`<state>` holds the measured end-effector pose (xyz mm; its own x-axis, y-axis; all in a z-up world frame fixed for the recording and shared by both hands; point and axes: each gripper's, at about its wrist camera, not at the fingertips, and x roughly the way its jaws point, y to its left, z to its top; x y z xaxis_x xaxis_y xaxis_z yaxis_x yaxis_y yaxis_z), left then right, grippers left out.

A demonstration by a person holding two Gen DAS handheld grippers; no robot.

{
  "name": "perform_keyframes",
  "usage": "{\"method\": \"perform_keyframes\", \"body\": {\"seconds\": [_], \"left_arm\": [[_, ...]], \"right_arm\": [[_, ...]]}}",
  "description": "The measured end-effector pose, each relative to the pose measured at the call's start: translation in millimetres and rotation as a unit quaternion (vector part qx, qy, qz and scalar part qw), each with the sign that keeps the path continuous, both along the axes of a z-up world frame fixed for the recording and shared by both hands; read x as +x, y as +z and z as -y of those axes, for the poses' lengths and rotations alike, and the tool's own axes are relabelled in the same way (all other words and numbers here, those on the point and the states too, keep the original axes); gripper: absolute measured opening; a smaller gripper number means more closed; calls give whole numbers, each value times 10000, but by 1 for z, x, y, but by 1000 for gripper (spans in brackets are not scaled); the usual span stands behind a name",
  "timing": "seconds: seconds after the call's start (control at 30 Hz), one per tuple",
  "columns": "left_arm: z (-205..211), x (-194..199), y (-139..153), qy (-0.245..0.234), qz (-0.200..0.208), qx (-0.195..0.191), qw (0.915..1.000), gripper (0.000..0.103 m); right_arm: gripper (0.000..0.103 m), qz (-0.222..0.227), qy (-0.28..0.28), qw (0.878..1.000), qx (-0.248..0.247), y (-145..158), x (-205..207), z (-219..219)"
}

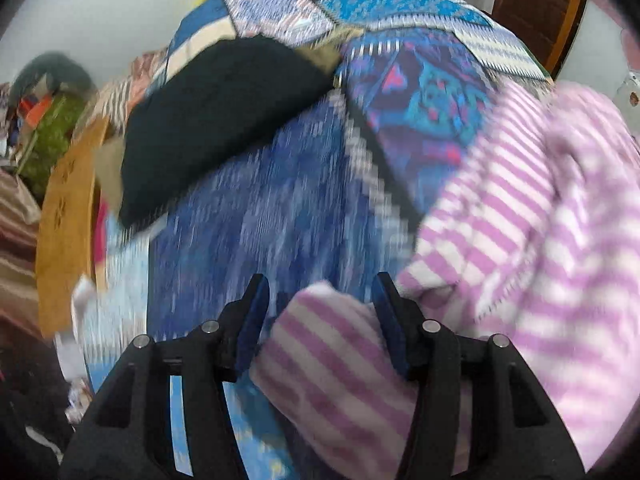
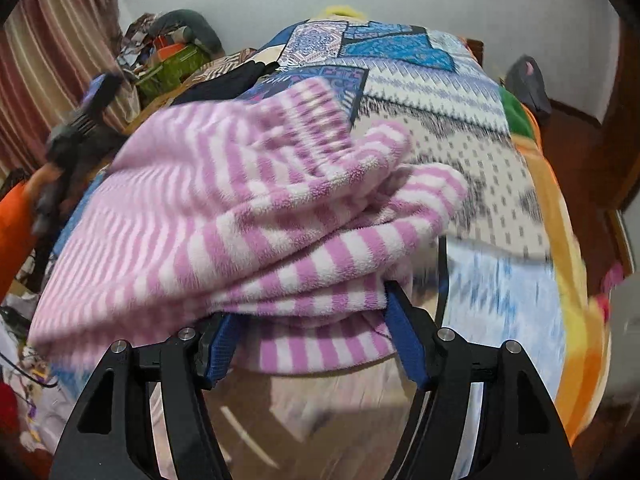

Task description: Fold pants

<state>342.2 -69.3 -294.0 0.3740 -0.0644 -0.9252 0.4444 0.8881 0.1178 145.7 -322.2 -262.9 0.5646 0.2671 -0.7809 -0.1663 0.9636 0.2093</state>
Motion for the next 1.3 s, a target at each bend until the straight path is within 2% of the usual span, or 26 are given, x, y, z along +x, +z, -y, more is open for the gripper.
{"method": "perform_keyframes", "body": {"seconds": [0.07,0.17,0.27,0.43,0.67,0.73,0.87,0.97,1.07,1.3], "left_arm": [[-19,-24,-2,144,-209,-185,9995,54],[-33,-55,1,332,-300,-397,9982,54],[-37,-89,5,546,-322,-640,9959,53],[-24,-130,11,833,-363,-1015,9907,53],[-6,-151,24,1127,-184,-1068,9877,53],[-14,-151,32,1304,-167,-1172,9844,53],[-35,-152,62,1584,18,-1653,9734,53],[-34,-152,81,1474,235,-1710,9739,53],[-14,-156,94,1073,404,-1683,9790,53],[37,-149,79,293,245,-1539,9874,51]], "right_arm": [[65,8,0,10000,-41,0,23,2],[65,19,-118,9999,-101,1,45,7],[65,159,-202,9995,-209,11,45,12],[65,507,-416,9978,-119,41,8,27],[65,765,-479,9958,-143,68,-47,27],[65,827,-431,9954,-201,72,-59,22],[65,875,-346,9950,-319,72,-79,8],[65,839,-306,9954,-345,66,-86,-2],[65,744,-235,9967,-214,57,-86,-11],[65,550,-62,9985,-57,32,-76,-26]]}}
